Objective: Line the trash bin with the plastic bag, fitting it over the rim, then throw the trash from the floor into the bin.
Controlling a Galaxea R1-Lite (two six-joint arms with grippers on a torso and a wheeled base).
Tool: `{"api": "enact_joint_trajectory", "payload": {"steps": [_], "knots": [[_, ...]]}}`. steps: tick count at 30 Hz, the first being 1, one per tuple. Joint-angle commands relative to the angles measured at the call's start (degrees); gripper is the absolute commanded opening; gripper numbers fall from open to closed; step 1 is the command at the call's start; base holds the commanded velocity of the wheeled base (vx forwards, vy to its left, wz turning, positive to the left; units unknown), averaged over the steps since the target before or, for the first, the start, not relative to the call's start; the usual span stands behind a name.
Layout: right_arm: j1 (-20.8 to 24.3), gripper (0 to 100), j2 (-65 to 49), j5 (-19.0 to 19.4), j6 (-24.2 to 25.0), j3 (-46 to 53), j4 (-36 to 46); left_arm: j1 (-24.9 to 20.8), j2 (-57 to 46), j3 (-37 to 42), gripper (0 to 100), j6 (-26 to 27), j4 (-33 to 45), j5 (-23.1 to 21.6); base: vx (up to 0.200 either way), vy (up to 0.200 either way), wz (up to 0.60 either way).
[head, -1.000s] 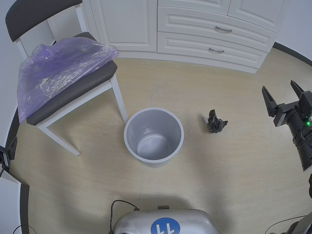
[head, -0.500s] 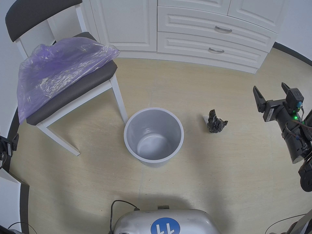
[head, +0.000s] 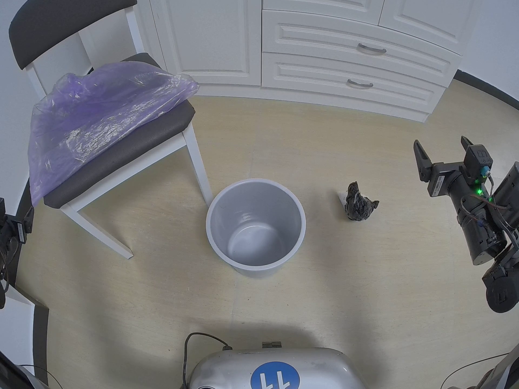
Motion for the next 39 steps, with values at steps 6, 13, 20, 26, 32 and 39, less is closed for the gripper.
{"api": "enact_joint_trajectory", "payload": {"steps": [6, 13, 20, 26, 32, 39], "knots": [[-0.01, 100, 0.77, -0.01, -0.01, -0.1, -0.08, -0.59, 4.58, -2.37, 100, -3.48, -1.84, 0.27, 0.0, 0.0, 0.0], [-0.01, 100, 0.68, -0.01, -0.01, -0.18, -0.08, -2.69, 5.19, -4.74, 100, -7.26, -2.54, 3.17, 0.0, 0.0, 0.0], [-0.01, 100, 0.68, -0.01, -0.01, -0.18, -0.43, -5.68, 5.28, -8.79, 100, -13.76, -4.65, 10.12, 0.0, 0.0, 0.0], [-0.01, 100, 0.42, -0.01, -0.1, -0.18, -0.43, -6.91, 5.02, -11.69, 100, -17.8, -4.65, 12.84, 0.0, 0.0, 0.0], [0.08, 100, 0.33, -0.01, -0.1, -0.18, -0.43, -7.53, 5.1, -12.22, 100, -19.47, -4.65, 13.89, 0.0, 0.0, 0.0], [0.08, 100, 0.42, -0.01, -0.19, -0.01, -0.43, -7.26, 2.91, -4.92, 100, -14.29, -4.48, 9.32, 0.0, 0.0, 0.0]]}}
